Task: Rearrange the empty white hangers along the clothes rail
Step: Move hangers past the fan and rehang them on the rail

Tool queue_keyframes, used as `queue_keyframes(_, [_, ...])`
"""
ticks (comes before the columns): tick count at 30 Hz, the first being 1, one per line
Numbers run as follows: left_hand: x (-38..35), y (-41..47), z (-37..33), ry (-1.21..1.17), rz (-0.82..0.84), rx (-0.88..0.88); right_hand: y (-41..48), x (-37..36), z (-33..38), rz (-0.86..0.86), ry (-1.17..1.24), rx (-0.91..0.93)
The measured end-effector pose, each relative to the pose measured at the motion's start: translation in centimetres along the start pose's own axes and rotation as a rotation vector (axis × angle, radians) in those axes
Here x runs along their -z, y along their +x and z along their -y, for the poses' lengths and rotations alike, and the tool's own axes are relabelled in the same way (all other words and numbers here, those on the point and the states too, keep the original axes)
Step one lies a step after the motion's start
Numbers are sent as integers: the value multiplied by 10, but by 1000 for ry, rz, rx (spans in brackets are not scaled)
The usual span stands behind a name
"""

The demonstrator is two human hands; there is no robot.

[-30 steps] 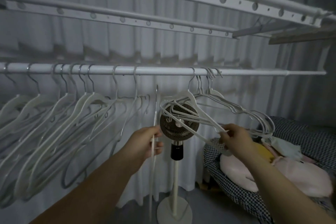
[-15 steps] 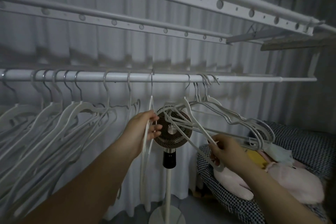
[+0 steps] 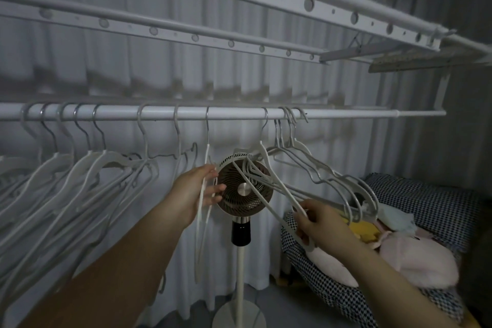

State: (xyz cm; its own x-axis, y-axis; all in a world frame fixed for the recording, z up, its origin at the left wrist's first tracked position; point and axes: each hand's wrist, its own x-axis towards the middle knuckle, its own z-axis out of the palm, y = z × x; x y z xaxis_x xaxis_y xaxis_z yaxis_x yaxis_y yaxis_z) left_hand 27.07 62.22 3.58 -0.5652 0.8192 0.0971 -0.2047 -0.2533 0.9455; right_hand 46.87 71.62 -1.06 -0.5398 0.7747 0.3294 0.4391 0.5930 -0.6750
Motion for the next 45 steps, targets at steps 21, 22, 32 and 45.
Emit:
queue_keyframes(21, [-21,-31,2,746,-520,-460,18,64,-12,-501,-381,483])
queue_keyframes(22, [-30,-35,3,748,-520,-500,21,67,-17,-440,-354,419])
queue_keyframes(32, [-146,-35,55,879,-273,-306,40,74,-58,-200,-432,328])
queue_keyframes(45, [-123,-15,86,542,-373,-43,60,83,-75,-529,-572,420])
